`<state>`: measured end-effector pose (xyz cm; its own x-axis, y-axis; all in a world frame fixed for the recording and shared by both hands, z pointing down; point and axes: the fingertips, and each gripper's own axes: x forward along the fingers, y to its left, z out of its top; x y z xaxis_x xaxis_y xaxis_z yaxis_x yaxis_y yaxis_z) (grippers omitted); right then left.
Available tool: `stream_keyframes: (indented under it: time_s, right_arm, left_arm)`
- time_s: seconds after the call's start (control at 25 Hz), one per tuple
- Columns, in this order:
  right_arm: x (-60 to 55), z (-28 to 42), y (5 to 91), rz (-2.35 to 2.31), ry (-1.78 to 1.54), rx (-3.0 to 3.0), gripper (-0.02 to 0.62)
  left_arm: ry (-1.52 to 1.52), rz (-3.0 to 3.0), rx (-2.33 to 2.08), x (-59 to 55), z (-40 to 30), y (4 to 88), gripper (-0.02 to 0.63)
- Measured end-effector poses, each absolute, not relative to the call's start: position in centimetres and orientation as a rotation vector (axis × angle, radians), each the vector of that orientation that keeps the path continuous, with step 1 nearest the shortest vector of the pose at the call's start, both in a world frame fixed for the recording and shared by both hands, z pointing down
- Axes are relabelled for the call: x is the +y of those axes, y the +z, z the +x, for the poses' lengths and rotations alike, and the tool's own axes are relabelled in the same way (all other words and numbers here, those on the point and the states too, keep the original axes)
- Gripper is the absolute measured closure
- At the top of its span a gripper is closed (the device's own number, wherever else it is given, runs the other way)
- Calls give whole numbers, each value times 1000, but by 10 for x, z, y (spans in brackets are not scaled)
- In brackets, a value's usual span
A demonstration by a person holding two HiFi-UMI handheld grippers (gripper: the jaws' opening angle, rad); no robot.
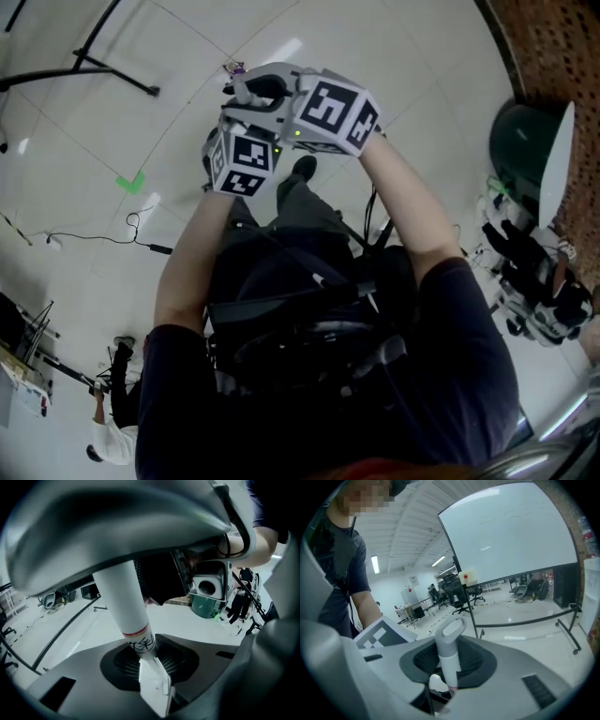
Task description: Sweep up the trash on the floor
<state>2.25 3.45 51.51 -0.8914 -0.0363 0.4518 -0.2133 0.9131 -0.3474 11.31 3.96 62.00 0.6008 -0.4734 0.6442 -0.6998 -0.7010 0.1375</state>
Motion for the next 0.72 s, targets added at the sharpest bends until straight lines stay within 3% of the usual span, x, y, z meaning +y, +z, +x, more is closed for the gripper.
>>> stream_keyframes:
  time_s: [0.72]
  right_arm:
    - [-27,-61,487,397,471,-2687,493]
  left_arm:
    - [946,2612,-872,-16,24,597,509]
